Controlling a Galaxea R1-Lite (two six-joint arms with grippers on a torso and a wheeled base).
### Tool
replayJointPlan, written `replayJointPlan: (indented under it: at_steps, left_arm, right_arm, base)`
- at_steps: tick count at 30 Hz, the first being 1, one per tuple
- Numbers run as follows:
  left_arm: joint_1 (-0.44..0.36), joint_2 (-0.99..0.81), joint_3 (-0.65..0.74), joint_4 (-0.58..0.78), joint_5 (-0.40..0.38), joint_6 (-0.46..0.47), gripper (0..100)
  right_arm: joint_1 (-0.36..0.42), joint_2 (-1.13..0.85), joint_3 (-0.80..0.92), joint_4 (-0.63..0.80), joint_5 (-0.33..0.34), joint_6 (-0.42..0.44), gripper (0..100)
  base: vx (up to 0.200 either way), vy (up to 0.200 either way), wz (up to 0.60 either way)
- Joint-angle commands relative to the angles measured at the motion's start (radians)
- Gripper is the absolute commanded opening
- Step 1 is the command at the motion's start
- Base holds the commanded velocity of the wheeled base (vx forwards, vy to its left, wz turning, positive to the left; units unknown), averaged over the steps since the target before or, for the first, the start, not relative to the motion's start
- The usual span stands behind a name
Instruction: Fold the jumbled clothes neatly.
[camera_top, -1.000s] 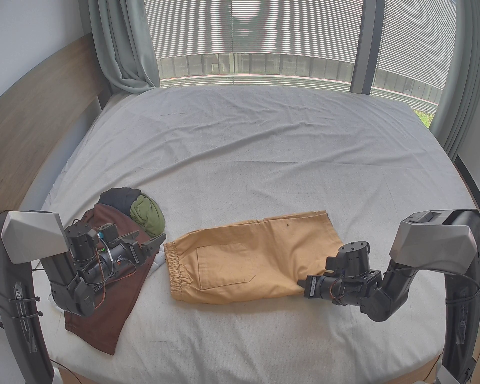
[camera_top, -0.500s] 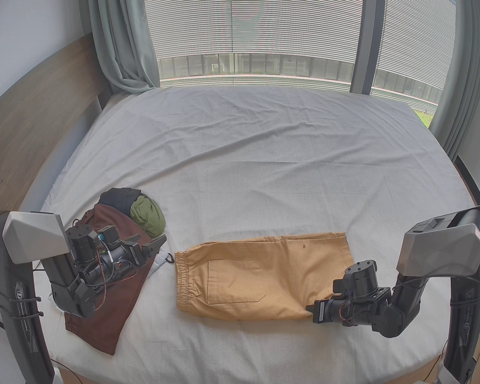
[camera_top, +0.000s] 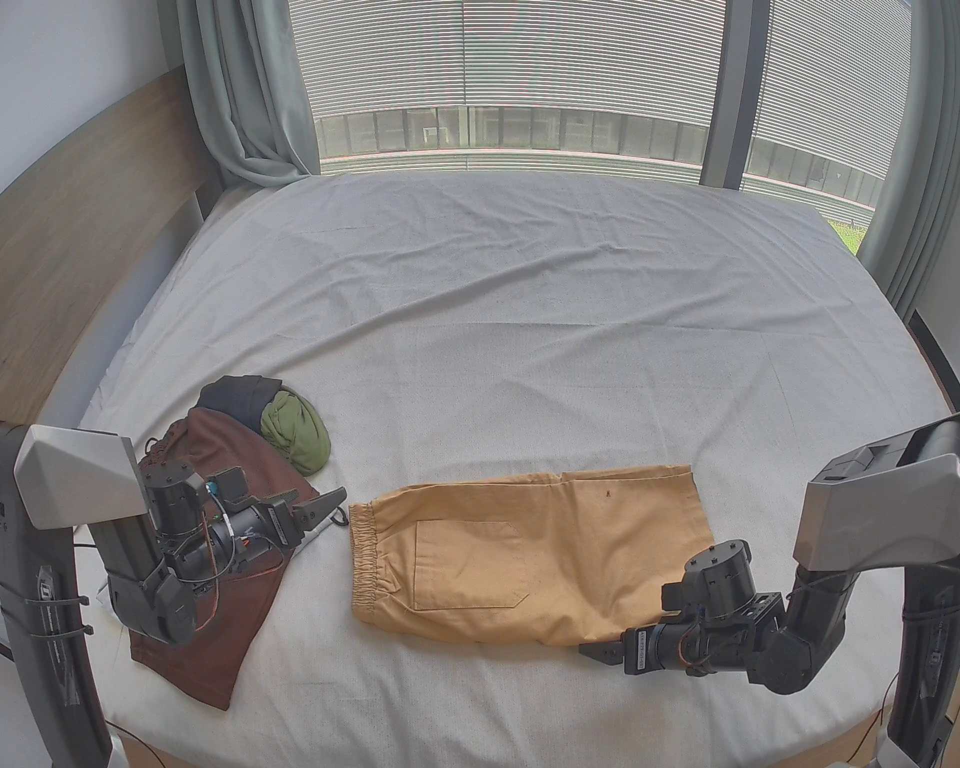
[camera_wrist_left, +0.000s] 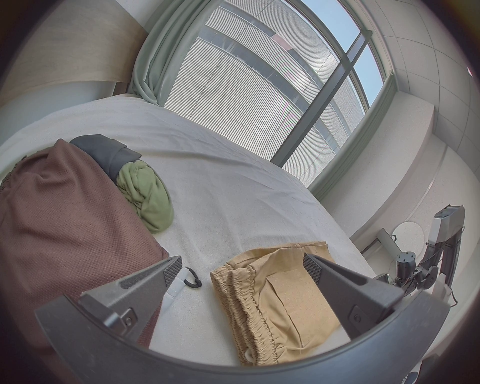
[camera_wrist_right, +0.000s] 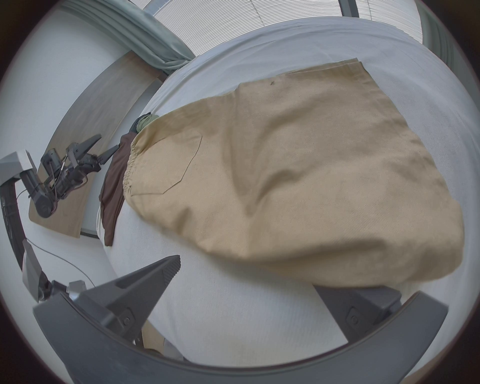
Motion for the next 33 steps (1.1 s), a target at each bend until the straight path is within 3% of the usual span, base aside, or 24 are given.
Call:
replayJointPlan:
  at_steps: [1,12,27,33]
  left_arm:
    - [0.001,0.009,-0.003,-0.002,-0.001,0.0,100]
    - [-0.002,0.014,0.042,0.0,-0.034,-0.002,100]
    - [-0.016,0.082,0.052,0.0,-0.051,-0.009,100]
    - [-0.044,0.114,0.046,0.0,-0.051,-0.091,100]
  right_arm:
    - [0.036,-0.035,0.036,-0.002,0.003,0.002,100]
    - [0.137,-0.087,0.087,-0.028,0.008,0.032,100]
    - [0.13,-0.12,0.065,-0.247,0.033,0.045,100]
    - [0.105,-0.118,0.062,-0.257,0.034,0.046,100]
  base:
    - [0.0,0.0,0.0]
    - [0.0,0.0,0.0]
    - [0.0,0.0,0.0]
    - [0.0,0.0,0.0]
